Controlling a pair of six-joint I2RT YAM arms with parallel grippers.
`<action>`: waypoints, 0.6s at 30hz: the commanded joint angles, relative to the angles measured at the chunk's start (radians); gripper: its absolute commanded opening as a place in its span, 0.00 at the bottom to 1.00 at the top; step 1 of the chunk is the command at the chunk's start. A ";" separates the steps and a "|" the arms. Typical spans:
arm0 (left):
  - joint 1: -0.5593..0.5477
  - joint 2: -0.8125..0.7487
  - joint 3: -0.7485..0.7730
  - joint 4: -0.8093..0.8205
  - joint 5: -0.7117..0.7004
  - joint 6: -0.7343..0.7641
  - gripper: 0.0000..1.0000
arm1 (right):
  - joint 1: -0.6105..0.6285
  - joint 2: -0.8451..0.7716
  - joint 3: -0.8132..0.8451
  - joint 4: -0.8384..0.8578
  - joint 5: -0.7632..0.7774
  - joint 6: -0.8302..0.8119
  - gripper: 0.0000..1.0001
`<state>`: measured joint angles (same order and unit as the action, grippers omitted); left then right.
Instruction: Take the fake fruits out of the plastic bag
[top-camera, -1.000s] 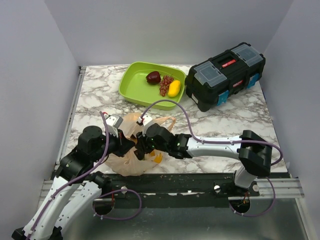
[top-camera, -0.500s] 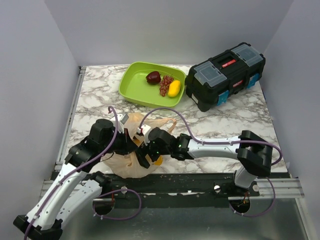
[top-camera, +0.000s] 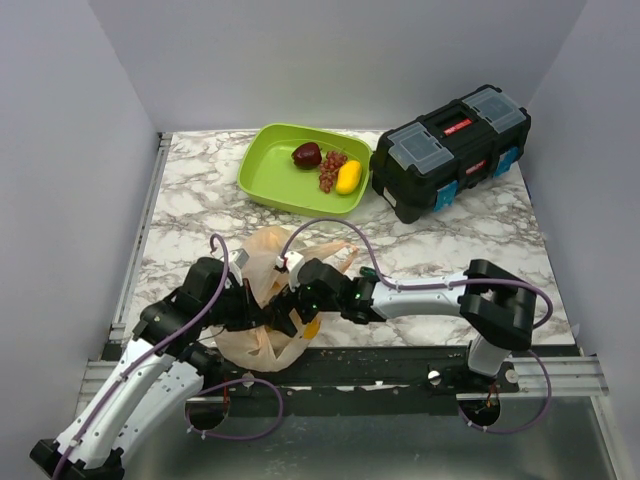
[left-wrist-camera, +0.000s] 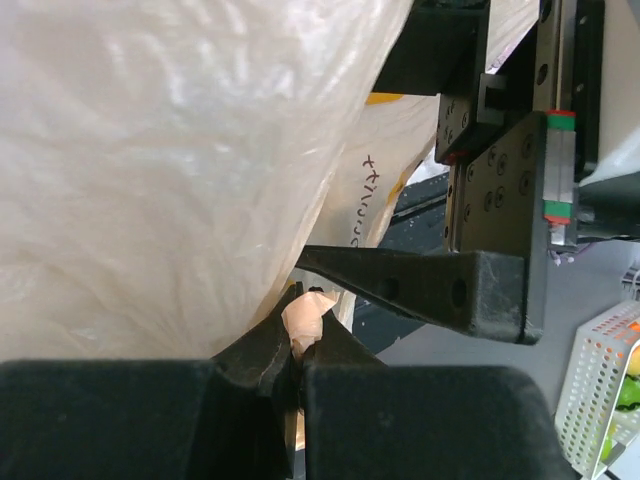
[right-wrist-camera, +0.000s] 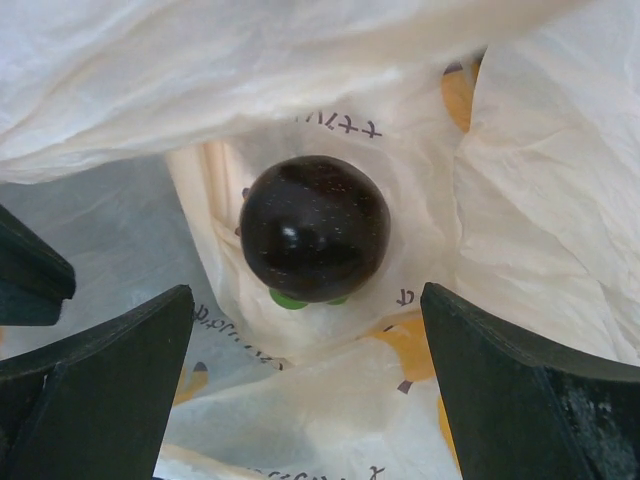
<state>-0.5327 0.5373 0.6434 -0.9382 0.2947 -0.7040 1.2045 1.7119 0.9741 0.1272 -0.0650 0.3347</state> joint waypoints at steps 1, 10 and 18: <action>-0.007 -0.025 -0.051 -0.015 -0.036 -0.038 0.00 | 0.005 0.057 -0.023 0.074 0.019 0.003 0.98; -0.007 -0.011 -0.054 0.004 -0.031 -0.049 0.00 | 0.005 0.108 0.002 0.142 0.004 0.004 0.98; -0.007 -0.018 -0.042 0.006 -0.033 -0.049 0.00 | 0.005 0.188 0.073 0.152 -0.026 0.017 0.89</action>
<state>-0.5369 0.5335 0.5850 -0.9363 0.2829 -0.7444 1.2049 1.8633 0.9997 0.2508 -0.0731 0.3439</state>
